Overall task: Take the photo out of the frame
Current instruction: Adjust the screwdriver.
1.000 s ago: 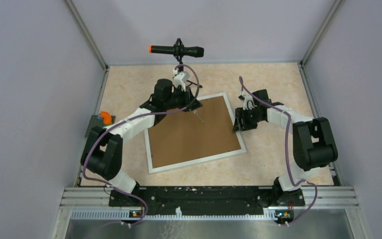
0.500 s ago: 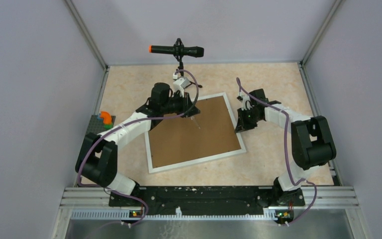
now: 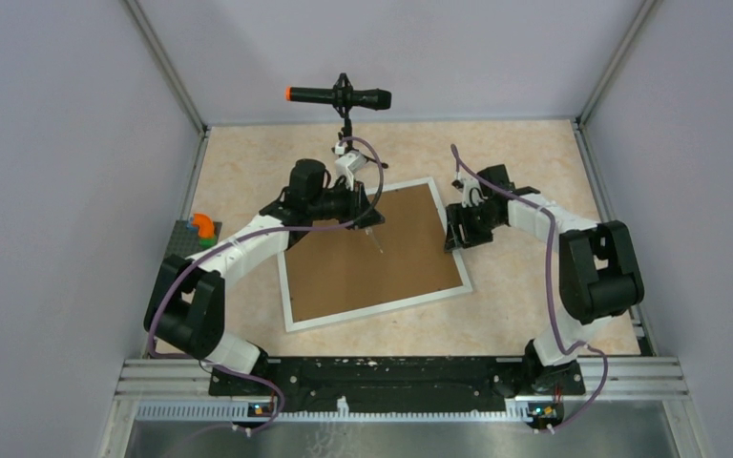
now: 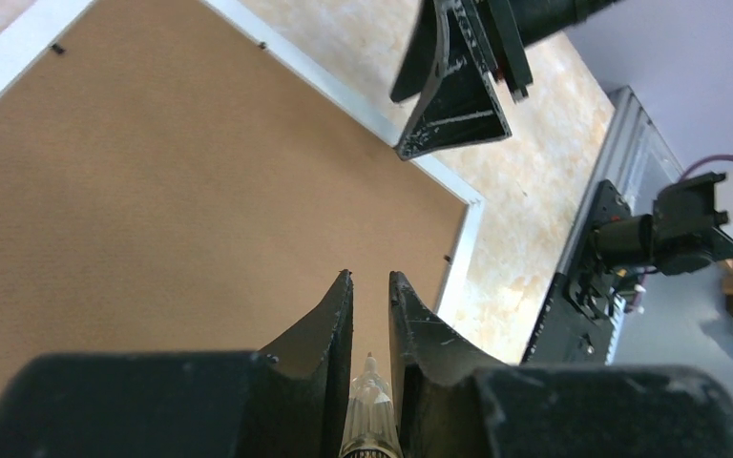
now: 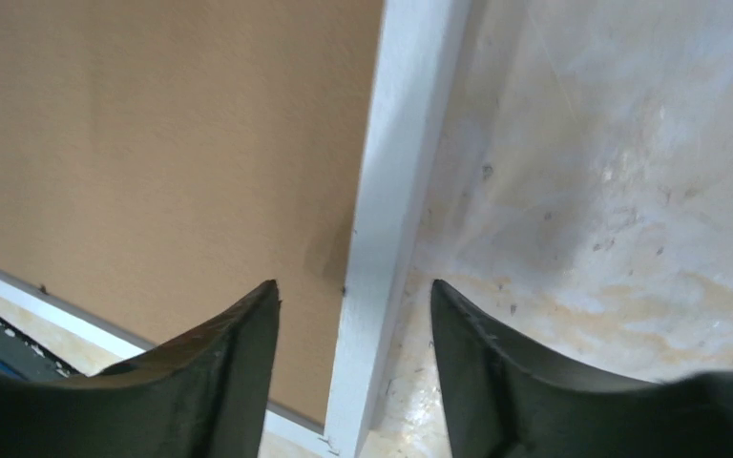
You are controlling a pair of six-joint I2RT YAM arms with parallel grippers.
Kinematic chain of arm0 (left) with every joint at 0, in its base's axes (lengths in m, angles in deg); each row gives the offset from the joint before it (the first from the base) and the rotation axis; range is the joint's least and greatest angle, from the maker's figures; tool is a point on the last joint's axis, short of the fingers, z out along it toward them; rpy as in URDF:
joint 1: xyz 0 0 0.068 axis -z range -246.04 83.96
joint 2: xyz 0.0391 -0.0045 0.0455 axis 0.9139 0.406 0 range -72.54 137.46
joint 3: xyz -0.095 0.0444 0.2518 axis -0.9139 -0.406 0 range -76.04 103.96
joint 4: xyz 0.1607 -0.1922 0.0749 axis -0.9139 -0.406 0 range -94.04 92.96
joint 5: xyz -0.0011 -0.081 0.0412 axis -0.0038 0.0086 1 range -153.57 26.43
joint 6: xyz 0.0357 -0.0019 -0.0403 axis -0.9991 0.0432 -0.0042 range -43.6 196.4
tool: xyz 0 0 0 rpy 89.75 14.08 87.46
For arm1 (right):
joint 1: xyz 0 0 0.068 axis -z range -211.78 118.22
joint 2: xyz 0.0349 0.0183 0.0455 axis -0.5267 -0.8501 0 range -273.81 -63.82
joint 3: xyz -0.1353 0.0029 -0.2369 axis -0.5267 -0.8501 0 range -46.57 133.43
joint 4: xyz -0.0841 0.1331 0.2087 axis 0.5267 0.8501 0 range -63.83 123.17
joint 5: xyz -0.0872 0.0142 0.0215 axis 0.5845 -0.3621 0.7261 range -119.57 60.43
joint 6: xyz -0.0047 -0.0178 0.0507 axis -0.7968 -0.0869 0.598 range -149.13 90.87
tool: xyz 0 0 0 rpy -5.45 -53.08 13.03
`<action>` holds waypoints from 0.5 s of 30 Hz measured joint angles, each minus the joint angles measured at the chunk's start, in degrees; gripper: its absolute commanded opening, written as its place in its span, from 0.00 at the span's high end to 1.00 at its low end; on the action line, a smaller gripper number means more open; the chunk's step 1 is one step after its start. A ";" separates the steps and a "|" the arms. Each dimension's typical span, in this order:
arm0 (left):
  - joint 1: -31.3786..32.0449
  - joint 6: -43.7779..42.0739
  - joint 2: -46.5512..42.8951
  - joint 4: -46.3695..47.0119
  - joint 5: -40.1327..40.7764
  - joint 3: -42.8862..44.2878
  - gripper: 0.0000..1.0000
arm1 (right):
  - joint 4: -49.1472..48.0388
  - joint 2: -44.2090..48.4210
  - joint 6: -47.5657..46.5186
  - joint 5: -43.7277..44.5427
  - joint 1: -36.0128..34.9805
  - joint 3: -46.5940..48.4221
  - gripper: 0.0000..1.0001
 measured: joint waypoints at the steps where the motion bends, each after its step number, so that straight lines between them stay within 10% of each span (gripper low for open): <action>1: -0.07 0.00 -0.20 -0.04 -0.79 0.00 1.00 | 0.20 0.44 -0.83 -0.92 0.11 0.85 0.22; 15: -1.68 16.76 -2.25 15.02 -15.41 -0.48 1.00 | -2.54 10.38 -1.86 -35.54 -5.35 10.16 0.22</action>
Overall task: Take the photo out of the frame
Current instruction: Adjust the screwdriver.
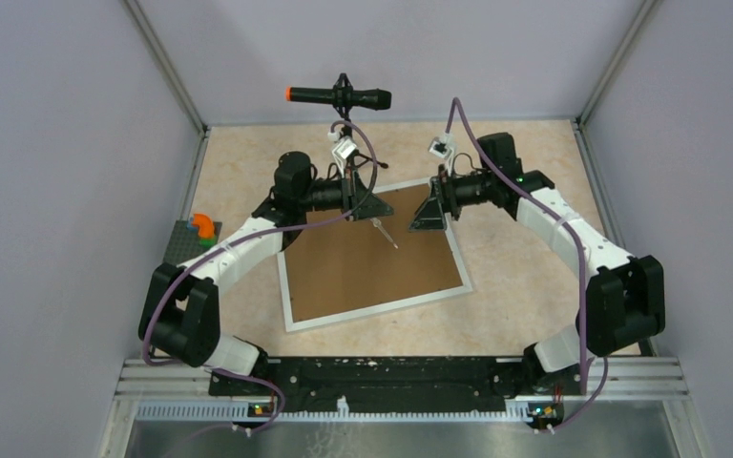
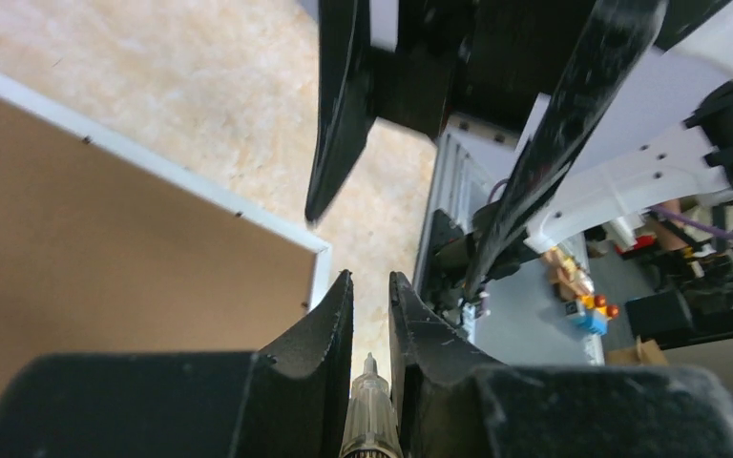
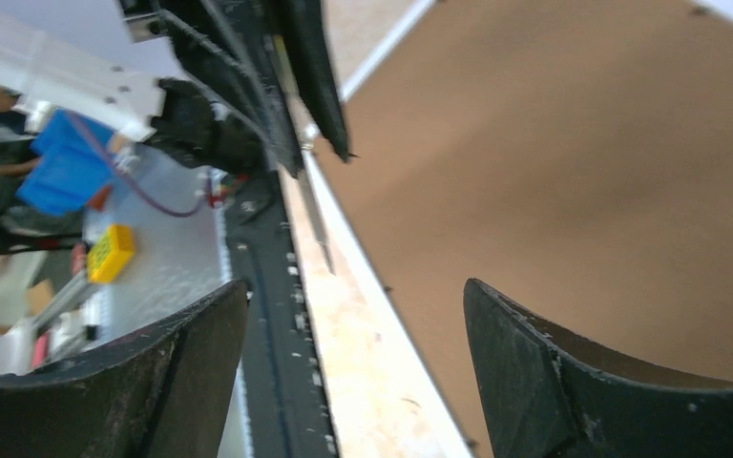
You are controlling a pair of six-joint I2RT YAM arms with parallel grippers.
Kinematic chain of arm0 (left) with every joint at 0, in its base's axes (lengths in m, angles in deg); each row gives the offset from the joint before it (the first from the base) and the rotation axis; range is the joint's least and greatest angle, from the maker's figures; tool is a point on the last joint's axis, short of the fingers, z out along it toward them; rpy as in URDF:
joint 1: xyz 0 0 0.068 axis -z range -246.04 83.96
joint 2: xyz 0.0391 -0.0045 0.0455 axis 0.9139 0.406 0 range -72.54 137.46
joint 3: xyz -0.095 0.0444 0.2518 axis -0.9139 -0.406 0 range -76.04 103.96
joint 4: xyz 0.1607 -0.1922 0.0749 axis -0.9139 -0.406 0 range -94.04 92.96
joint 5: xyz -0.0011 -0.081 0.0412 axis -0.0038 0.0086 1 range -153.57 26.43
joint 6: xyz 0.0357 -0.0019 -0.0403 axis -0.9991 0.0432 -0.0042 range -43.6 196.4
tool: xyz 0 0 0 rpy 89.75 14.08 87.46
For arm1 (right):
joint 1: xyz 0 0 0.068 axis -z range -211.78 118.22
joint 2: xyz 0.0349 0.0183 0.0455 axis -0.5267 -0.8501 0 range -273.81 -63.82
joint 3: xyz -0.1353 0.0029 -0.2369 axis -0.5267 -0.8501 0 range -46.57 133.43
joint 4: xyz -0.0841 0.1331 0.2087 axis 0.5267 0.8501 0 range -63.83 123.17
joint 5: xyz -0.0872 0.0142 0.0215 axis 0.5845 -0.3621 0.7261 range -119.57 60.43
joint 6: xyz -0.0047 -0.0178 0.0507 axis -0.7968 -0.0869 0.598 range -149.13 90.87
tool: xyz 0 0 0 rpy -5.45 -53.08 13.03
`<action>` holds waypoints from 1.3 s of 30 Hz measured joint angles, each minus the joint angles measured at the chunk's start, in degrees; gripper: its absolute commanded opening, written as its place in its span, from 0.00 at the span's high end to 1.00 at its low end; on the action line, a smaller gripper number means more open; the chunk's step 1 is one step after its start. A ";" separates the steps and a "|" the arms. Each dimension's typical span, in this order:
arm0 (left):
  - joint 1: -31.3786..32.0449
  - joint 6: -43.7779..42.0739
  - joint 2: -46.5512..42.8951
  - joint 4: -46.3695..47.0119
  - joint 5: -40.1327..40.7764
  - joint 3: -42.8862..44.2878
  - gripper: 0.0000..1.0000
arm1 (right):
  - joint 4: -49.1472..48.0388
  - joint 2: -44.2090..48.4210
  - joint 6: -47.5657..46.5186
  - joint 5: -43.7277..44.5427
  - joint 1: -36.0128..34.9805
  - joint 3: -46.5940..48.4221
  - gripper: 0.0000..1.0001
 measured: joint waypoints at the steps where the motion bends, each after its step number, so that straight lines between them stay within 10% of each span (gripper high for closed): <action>1: -0.09 1.77 -0.02 2.12 -0.46 -0.33 1.00 | -1.51 0.26 1.42 -1.44 -0.92 -0.81 0.23; 13: -0.42 15.10 -0.02 17.75 -2.80 -4.33 1.00 | -12.87 0.42 14.47 -7.41 -8.39 -5.92 0.44; 20: -0.46 16.74 -0.02 19.65 -3.10 -4.85 0.94 | -15.82 -0.90 16.79 -7.67 -9.11 -6.32 1.00; 26: -0.52 14.08 -0.31 14.25 -3.13 -4.00 0.52 | -15.82 -1.29 16.68 -7.34 -9.03 -7.02 1.00; 39: -1.36 -3.06 -3.15 -6.51 -5.42 0.37 0.51 | -14.75 1.99 13.79 -1.07 -9.03 -9.46 1.00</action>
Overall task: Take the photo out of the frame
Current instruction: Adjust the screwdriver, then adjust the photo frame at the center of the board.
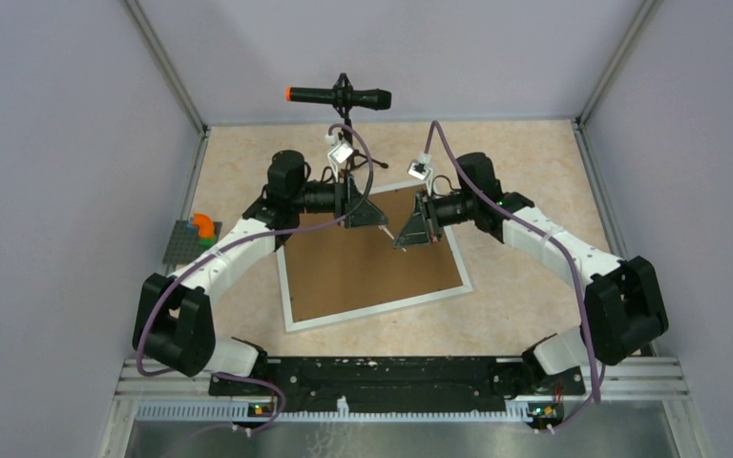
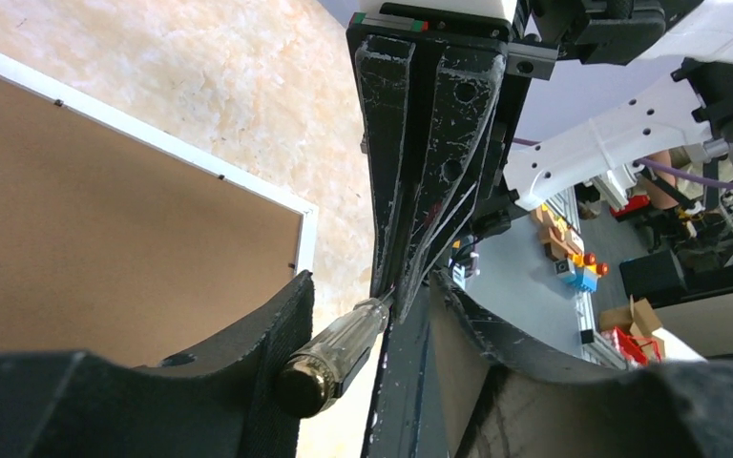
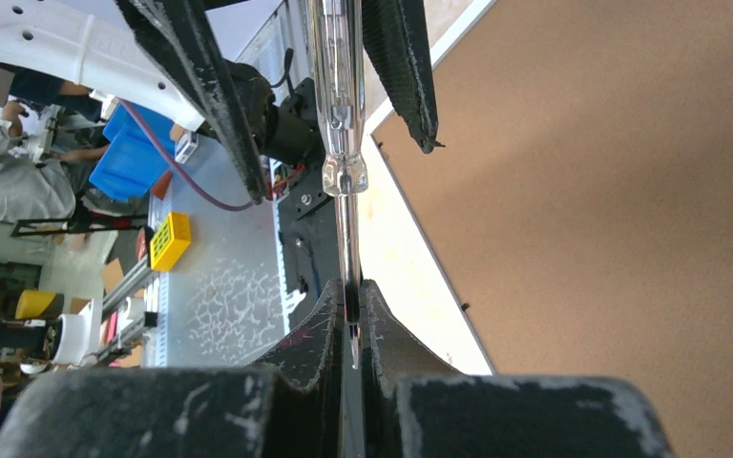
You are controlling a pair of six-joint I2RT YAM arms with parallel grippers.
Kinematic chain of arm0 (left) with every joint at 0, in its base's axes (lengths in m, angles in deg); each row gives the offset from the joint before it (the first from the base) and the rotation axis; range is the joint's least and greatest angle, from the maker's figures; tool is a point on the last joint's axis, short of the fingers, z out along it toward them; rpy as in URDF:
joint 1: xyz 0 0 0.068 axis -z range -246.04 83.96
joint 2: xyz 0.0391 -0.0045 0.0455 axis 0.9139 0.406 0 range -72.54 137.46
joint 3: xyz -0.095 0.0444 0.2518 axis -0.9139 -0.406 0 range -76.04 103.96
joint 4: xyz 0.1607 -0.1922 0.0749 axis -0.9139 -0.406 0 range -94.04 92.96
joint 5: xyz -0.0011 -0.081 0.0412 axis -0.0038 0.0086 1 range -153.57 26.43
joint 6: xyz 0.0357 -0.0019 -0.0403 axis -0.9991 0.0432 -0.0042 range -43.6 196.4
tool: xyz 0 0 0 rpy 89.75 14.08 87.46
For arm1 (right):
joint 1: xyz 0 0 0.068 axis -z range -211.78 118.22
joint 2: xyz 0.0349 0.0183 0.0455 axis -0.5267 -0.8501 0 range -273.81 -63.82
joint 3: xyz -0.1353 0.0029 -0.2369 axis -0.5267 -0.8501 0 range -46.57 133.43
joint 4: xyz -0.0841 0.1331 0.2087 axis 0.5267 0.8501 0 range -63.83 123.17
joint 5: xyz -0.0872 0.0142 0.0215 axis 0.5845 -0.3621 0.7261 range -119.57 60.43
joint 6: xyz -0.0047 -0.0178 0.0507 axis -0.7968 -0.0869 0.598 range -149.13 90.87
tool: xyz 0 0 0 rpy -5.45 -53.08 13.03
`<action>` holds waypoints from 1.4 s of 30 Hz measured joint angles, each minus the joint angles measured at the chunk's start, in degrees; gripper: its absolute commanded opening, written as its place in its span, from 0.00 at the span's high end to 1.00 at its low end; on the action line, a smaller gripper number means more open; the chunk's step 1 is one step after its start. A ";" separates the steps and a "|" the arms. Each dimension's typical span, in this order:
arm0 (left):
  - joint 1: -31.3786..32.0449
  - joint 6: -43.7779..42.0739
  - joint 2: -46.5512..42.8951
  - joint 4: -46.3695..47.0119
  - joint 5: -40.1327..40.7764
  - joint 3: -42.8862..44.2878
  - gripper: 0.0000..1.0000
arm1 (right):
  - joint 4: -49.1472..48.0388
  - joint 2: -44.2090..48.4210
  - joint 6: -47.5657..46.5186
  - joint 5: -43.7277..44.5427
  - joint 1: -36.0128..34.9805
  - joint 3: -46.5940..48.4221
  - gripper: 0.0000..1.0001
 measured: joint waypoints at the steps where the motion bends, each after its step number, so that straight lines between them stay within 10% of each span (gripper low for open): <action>1: 0.00 -0.17 0.00 -0.13 -0.22 0.00 0.53 | -0.11 0.20 -0.02 0.07 -0.02 -0.20 1.00; 9: -0.26 1.86 0.04 0.94 -1.25 -0.26 0.76 | -0.24 1.25 -0.59 0.46 -0.11 -1.01 1.00; 12: -0.26 4.07 0.39 3.04 -2.58 -0.98 0.99 | -0.24 2.19 -1.49 1.36 -0.11 -1.66 1.00; 16: -0.28 5.60 1.29 5.97 -3.61 -2.14 1.00 | 1.07 2.51 -3.06 2.34 -0.09 -2.01 0.55; 20: -0.26 1.64 2.84 4.33 -4.33 -1.97 1.00 | 6.14 2.51 -6.43 3.93 2.19 -2.03 0.38; 28: -0.26 -7.19 4.81 -0.85 -4.55 -0.94 1.00 | 13.68 4.55 -14.16 20.87 15.08 -7.85 0.35; 42: 1.29 -15.54 7.43 -2.23 -1.73 -0.94 1.00 | 15.21 -2.21 -20.02 40.50 14.86 -11.91 0.40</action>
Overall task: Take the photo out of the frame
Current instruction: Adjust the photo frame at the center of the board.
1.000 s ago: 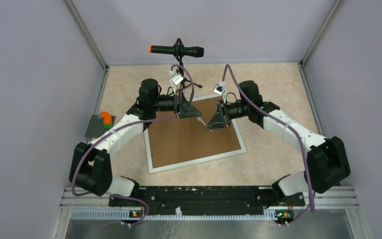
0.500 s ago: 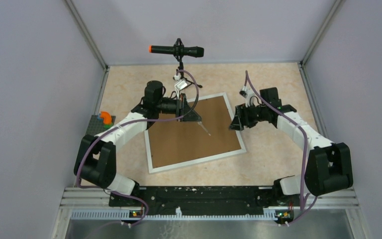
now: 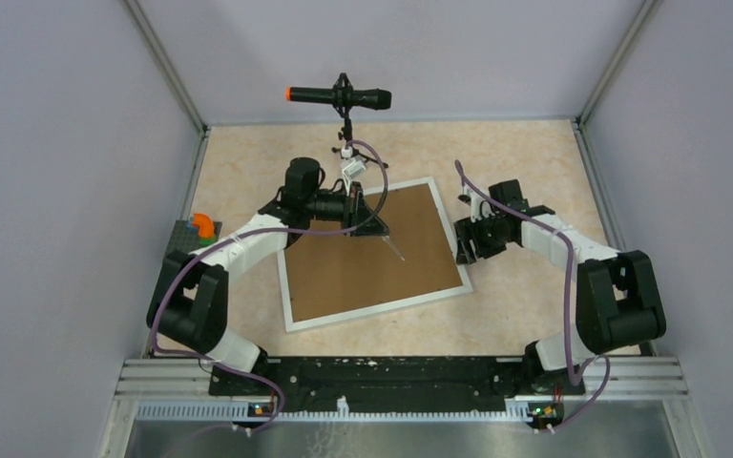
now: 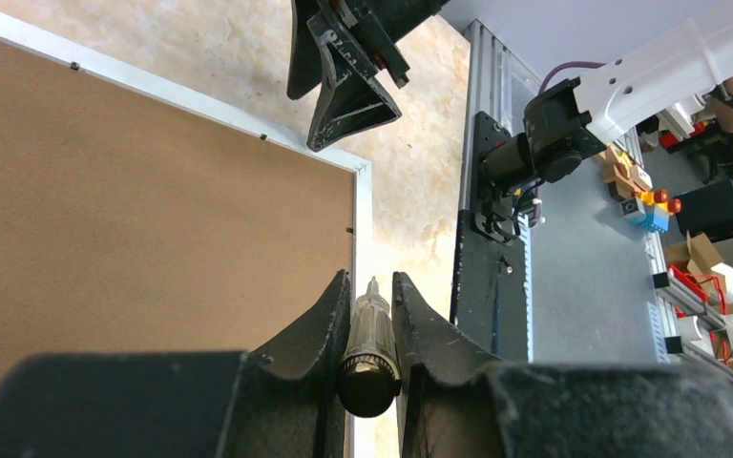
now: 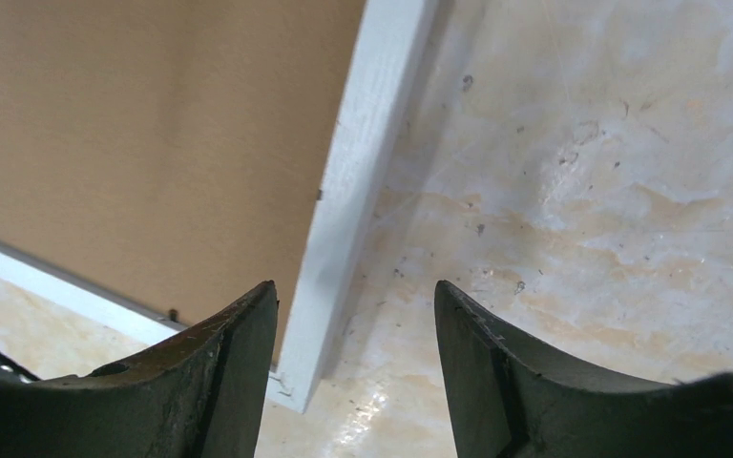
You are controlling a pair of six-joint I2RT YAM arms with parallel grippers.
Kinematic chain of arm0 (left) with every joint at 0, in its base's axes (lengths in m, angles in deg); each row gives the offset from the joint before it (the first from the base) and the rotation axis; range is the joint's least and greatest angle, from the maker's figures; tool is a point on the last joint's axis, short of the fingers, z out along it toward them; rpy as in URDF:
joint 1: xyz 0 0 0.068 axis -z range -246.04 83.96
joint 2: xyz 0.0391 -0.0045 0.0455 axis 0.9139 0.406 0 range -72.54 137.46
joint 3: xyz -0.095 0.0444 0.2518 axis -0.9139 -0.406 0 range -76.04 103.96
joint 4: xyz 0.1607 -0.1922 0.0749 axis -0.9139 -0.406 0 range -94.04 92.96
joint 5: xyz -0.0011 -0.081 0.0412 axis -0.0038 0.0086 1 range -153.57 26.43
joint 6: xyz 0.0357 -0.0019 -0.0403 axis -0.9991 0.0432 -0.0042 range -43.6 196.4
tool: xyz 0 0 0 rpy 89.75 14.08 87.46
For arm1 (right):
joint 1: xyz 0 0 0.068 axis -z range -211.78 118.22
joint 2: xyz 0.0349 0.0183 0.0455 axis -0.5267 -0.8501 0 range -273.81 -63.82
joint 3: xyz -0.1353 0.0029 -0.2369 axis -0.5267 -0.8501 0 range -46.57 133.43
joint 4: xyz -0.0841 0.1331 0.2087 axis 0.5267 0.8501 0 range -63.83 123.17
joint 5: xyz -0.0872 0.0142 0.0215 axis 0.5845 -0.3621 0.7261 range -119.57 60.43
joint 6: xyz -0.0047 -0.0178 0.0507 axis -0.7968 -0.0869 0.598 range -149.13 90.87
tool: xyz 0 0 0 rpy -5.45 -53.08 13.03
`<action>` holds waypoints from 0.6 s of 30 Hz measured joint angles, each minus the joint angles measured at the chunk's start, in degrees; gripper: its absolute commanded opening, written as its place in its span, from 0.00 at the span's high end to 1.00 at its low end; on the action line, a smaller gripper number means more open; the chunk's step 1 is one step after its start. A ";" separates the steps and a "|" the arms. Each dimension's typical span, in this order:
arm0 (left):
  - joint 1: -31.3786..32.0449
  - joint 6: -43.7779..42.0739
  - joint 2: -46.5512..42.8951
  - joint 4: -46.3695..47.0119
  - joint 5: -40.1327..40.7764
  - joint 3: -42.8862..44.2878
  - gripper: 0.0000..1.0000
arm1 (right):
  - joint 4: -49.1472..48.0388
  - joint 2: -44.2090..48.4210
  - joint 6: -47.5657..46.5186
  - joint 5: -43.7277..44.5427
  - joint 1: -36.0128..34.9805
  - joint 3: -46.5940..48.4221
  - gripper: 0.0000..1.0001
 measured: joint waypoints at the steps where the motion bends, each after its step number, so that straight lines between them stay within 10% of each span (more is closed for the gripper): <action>1: 0.31 -0.31 0.26 -0.02 0.22 0.00 1.00 | -0.11 -0.59 -0.02 0.28 -0.09 -0.35 0.40; 11: 3.98 -2.69 1.60 0.02 2.89 -0.04 1.00 | -1.90 -2.64 0.17 -0.85 -1.68 -0.61 0.45; 18: 4.04 -3.26 1.60 0.02 3.65 -0.22 1.00 | -2.71 -2.71 0.04 -0.79 -3.58 -0.50 0.72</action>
